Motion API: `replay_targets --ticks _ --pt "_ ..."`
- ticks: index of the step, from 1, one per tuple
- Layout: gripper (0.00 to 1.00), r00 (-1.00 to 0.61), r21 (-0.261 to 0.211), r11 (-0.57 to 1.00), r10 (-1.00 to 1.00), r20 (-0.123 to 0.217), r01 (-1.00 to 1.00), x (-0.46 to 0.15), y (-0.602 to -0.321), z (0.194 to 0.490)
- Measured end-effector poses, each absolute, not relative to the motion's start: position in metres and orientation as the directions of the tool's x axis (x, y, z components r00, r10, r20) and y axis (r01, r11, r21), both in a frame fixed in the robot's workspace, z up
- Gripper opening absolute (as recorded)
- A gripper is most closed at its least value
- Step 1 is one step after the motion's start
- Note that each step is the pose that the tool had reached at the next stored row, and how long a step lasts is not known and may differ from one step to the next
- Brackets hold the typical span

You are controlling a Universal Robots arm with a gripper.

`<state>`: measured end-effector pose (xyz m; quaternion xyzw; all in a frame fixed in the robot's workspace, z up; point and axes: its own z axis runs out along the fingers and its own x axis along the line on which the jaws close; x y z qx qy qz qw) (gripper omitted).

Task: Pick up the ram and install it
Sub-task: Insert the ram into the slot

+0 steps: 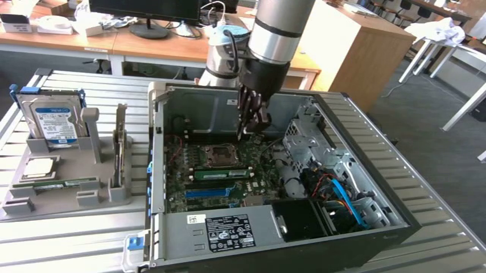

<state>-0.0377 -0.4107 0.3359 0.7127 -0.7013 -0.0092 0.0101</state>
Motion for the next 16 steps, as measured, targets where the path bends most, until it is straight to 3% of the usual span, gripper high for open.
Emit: replay_targets --ticks 16 --pt "0.25 0.016 0.027 -0.016 -1.000 0.001 -1.000 -0.038 -0.411 0.349"
